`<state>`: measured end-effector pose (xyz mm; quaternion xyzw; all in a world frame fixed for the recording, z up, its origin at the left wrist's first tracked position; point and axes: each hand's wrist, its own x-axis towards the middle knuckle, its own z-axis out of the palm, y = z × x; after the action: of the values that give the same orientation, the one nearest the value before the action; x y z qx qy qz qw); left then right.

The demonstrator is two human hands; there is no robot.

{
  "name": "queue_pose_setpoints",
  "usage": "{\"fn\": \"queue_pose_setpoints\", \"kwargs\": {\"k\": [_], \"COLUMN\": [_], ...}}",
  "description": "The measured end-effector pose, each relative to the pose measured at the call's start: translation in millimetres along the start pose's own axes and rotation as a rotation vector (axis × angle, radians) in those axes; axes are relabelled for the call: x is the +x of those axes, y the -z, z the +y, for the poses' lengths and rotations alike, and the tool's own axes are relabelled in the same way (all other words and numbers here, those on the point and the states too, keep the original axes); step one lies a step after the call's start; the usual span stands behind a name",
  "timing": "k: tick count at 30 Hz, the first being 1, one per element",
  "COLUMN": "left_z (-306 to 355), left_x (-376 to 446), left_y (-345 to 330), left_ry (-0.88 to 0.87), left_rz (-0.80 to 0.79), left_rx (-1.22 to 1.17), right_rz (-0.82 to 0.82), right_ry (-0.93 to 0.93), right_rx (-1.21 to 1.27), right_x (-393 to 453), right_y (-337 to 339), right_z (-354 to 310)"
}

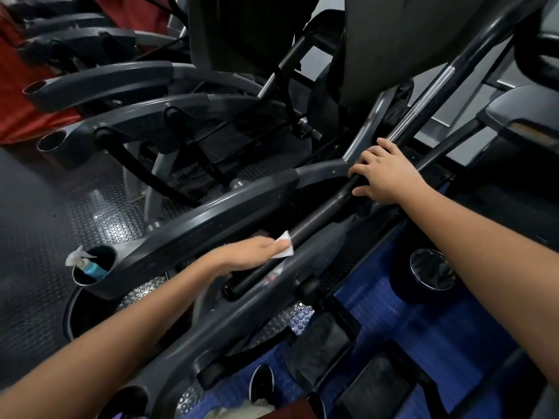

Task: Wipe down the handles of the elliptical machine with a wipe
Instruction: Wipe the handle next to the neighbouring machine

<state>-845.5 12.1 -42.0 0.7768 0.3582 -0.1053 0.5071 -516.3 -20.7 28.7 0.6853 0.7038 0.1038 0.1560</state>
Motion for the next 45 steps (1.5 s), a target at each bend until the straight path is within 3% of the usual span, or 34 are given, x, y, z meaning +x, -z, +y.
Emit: {"fn": "queue_pose_setpoints", "kwargs": {"k": [2,4,13,16,18,23,26,31,38,45], "left_z": [-1.4,-0.9,86.4,106.2,102.6,59.5,42.9,63.5,118.6,158.8], "left_x": [-24.0,-32.3,40.9,67.7,79.5,59.4,35.5,63.8,130.5,166.1], "left_y": [3.7,8.1,-15.0,-25.9,-27.5,2.1,4.7,-7.0,-23.2,-18.3], "left_ry": [0.044,0.074,-0.044,-0.089,-0.088,-0.081,-0.072,-0.046,-0.209,-0.393], "left_rz": [-0.157,-0.208,0.254,0.425,0.447,0.155,0.044,0.183,0.499,0.505], "left_rx": [-0.204,-0.212,0.632,0.745,0.677,0.299,0.178,0.349,0.573,0.056], "right_rz": [0.007,0.008,0.031,0.024,0.027,0.036,0.164,0.209,0.25,0.321], "right_ry": [-0.002,-0.008,-0.009,-0.001,0.017,0.052,0.016,-0.115,-0.176,-0.179], "right_rx": [0.001,0.0,0.009,0.01,0.014,0.057,0.069,0.054,0.041,-0.002], "right_x": [-0.6,-0.7,0.4,-0.6,-0.9,-0.5,-3.2,-8.5,0.2,4.7], "right_y": [-0.3,-0.1,0.1,-0.4,-0.8,5.4,10.8,30.2,24.7,30.1], "right_z": [0.2,-0.4,-0.4,-0.1,1.4,15.0,28.8,65.4,81.2,123.2]}}
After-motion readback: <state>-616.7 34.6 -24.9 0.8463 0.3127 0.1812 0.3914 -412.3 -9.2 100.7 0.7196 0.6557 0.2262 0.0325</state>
